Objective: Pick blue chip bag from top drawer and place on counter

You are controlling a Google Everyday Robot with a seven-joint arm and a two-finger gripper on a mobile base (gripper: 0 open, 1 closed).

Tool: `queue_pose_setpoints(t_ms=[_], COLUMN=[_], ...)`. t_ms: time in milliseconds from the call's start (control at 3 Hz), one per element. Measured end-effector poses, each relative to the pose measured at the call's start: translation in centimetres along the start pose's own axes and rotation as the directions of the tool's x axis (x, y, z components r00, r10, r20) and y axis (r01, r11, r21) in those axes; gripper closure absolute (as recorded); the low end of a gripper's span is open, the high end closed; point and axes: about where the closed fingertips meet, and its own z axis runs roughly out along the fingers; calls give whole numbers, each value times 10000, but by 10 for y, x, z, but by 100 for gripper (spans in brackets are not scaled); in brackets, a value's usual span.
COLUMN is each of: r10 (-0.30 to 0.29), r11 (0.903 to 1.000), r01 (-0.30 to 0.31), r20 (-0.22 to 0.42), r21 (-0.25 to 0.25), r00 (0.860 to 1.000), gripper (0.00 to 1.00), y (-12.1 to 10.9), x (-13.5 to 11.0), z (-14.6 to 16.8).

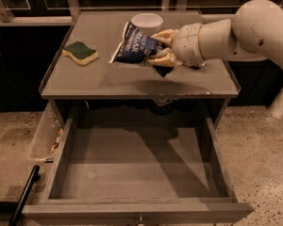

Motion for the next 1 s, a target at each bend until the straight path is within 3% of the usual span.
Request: queue_pose_setpoints(t_ms=[333, 1000], r10=[113, 911], r11=[9999, 9929], r01=[-110, -843], r20=[421, 810], r21=[-84, -835], r00=[9991, 9925], gripper=[100, 100], y=[-17, -28], x=[7, 28], z=[20, 58])
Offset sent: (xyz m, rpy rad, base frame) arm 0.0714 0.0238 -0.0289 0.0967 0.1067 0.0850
